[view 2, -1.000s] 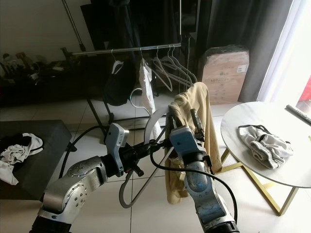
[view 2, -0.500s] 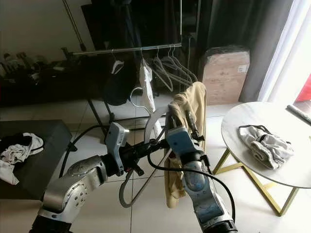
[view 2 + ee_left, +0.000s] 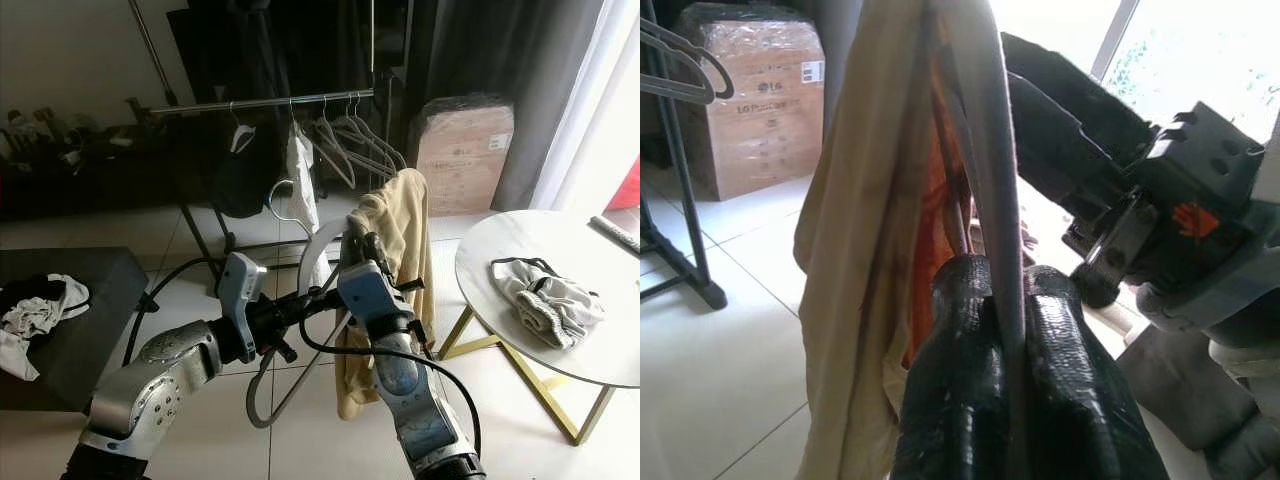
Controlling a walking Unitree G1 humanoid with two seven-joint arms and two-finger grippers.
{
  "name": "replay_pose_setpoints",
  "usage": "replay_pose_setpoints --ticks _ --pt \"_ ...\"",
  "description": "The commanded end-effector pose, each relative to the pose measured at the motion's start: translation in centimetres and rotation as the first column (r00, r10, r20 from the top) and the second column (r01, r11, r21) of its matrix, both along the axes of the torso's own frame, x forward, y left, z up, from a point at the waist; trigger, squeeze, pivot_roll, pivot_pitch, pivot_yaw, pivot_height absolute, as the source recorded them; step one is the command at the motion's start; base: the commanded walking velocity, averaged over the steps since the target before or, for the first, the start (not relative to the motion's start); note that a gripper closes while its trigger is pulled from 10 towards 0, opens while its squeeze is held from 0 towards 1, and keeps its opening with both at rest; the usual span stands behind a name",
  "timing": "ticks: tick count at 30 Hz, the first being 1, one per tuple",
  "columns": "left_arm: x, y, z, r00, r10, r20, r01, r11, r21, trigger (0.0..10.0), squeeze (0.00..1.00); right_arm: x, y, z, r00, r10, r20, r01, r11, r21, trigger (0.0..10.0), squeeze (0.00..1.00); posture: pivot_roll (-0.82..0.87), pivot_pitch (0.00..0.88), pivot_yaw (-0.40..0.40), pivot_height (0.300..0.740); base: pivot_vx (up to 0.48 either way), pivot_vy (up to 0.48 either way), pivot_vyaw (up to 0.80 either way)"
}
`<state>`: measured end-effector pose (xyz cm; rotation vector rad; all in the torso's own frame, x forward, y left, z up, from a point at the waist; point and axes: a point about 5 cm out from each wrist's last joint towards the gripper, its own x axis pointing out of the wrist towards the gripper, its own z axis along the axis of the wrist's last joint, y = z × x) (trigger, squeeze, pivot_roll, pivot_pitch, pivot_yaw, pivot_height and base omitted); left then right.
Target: Hang hanger
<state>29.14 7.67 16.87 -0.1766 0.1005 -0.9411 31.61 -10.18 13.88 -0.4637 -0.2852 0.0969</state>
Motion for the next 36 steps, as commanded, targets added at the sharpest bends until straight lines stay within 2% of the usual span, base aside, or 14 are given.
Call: replay_pose_setpoints --ticks 1,8,11,13,16,17,20,22,25,29,36 --pt "-0.3 -0.8 4.1 0.98 -0.057 0.19 0.073 0.994 -0.082 10.0 0.0 -0.3 0.3 -2.2 0.994 0.011 -0.112 -0.014 0.999 -0.032 0.0 0.0 -0.03 0.02 0.079 0.74 0.0 0.0 0.0" --pt "-0.3 -0.7 3.9 0.98 -0.051 0.191 0.064 0.996 -0.066 10.0 0.0 -0.2 -0.1 -1.9 0.995 -0.007 -0.102 0.005 1.0 -0.023 0.0 0.0 -0.04 0.018 0.078 0.74 0.0 0.0 0.0" --pt "0.0 -0.5 3.6 0.98 -0.024 0.2 0.031 0.999 -0.035 10.0 0.0 -0.3 0.1 -0.3 0.997 0.043 -0.063 -0.038 0.997 0.074 0.0 0.0 -0.04 0.019 0.08 0.74 0.0 0.0 0.0" --pt "0.0 -0.5 3.6 0.98 -0.024 0.2 0.031 0.999 -0.035 10.0 0.0 -0.3 0.1 -0.3 0.997 0.043 -0.063 -0.038 0.997 0.074 0.0 0.0 -0.04 0.019 0.08 0.74 0.0 0.0 0.0" --pt "0.1 -0.4 3.3 0.979 -0.017 0.202 0.019 1.0 -0.01 10.0 0.0 -0.8 0.5 1.9 0.995 0.096 -0.004 -0.094 0.981 0.168 0.0 0.0 -0.04 0.019 0.079 0.74 0.0 0.0 0.0" --pt "0.1 -0.4 3.3 0.979 -0.017 0.202 0.019 1.0 -0.01 10.0 0.0 -0.8 0.5 1.9 0.995 0.096 -0.004 -0.094 0.981 0.168 0.0 0.0 -0.04 0.019 0.079 0.74 0.0 0.0 0.0" --pt "-0.1 -0.6 2.9 0.981 -0.041 0.188 0.041 0.999 0.002 10.0 0.0 -1.6 0.6 4.5 0.985 0.145 0.09 -0.163 0.955 0.248 0.0 0.0 -0.05 0.021 0.082 0.74 0.0 0.0 0.0" --pt "-0.2 -0.7 2.7 0.981 -0.054 0.184 0.053 0.999 0.015 10.0 0.0 -1.8 0.8 5.3 0.979 0.167 0.119 -0.194 0.944 0.267 0.0 0.0 -0.05 0.021 0.084 0.74 0.0 0.0 0.0" --pt "-0.3 -0.7 2.2 0.982 -0.069 0.178 0.061 0.997 0.053 10.0 0.0 -2.1 1.1 6.6 0.962 0.225 0.155 -0.26 0.927 0.269 0.0 0.0 -0.05 0.02 0.083 0.74 0.0 0.0 0.0" --pt "-0.3 -0.6 1.8 0.983 -0.071 0.171 0.059 0.995 0.076 10.0 0.0 -2.1 0.9 6.9 0.959 0.238 0.155 -0.272 0.927 0.26 0.0 0.0 -0.05 0.02 0.08 0.74 0.0 0.0 0.0" --pt "-0.9 -0.8 0.7 0.983 -0.117 0.142 0.099 0.987 0.127 10.0 0.0 -1.9 -0.7 8.8 0.958 0.223 0.179 -0.269 0.915 0.3 0.0 0.0 -0.05 0.021 0.08 0.74 0.0 0.0 0.0"
